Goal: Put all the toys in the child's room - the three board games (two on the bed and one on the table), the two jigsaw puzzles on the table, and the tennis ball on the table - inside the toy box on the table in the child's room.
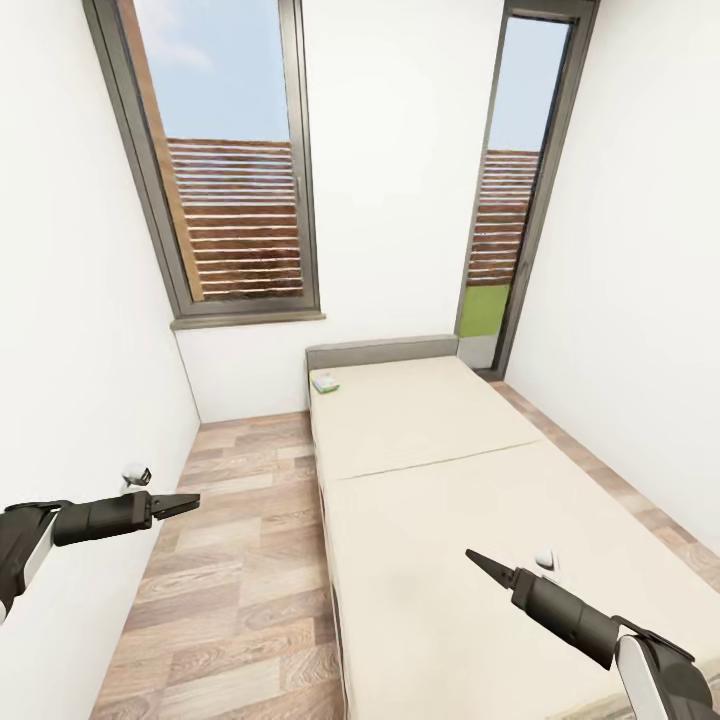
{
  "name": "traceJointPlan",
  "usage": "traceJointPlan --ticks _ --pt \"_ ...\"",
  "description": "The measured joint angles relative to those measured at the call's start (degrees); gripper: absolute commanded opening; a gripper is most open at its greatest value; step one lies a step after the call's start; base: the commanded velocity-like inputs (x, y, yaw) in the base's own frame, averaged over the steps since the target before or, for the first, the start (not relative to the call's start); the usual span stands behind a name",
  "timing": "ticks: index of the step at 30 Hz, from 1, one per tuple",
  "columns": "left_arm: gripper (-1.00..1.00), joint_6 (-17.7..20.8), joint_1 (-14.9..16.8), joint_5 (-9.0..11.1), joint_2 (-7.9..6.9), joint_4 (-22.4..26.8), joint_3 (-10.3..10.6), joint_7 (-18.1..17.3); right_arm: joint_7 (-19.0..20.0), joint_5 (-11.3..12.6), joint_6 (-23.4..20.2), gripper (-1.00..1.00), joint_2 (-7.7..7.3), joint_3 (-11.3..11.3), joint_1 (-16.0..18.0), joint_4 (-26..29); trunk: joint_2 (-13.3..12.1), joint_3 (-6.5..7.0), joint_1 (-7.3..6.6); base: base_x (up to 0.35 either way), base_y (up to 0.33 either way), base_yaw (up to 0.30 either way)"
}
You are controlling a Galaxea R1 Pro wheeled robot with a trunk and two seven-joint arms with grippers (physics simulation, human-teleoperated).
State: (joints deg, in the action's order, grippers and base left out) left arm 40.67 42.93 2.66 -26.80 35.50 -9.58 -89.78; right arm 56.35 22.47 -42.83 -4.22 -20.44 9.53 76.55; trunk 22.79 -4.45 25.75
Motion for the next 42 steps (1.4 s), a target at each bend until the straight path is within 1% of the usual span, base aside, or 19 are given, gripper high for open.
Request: traceJointPlan --ticks 10,22,37,42 --pt "1.0 0.01 0.0 0.0 0.0 -0.02 0.0 0.0 0.0 0.05 0.01 1.0 0.0 0.0 0.0 0.0 0.0 -0.17 0.0 0.0 0.0 0.0" --pt "1.0 0.03 0.0 0.0 0.0 -0.02 0.0 0.0 -0.02 0.06 -0.02 1.0 0.02 -0.06 0.08 -0.9 0.0 -0.98 0.0 0.0 0.0 0.0" --pt "1.0 0.02 0.0 -0.08 -0.08 -0.02 -0.06 0.0 -0.09 0.05 0.09 1.0 0.07 -0.04 0.1 -1.31 0.0 -1.09 0.0 0.0 0.0 -0.004" --pt "1.0 0.03 0.02 -0.11 -0.06 -0.03 -0.02 -0.01 -0.11 0.12 0.06 1.0 0.03 -0.07 0.08 -1.32 0.0 -1.18 0.0 0.0 0.078 -0.133"
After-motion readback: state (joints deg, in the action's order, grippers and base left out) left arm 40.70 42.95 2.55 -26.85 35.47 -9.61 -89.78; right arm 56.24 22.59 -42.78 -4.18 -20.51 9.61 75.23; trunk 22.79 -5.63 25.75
